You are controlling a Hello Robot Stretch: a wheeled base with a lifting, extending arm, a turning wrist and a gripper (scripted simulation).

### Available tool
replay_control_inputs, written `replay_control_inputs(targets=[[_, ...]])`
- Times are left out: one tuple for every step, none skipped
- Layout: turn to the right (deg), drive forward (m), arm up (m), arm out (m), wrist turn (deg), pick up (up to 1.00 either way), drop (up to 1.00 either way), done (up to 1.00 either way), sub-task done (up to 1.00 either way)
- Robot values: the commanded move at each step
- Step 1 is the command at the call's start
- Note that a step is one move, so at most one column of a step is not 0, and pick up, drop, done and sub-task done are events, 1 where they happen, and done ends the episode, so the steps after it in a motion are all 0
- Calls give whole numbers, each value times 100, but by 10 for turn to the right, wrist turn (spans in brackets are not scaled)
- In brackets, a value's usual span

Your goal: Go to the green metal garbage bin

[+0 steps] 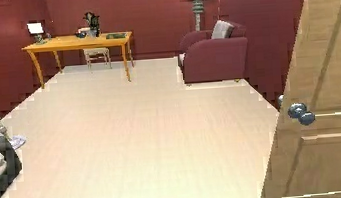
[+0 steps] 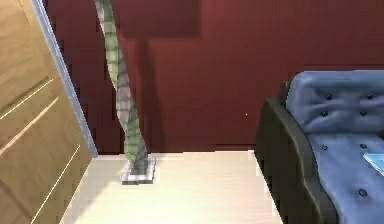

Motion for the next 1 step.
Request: replay_control_inputs(targets=[[0,100,0,0,0,0,0,0,0]])
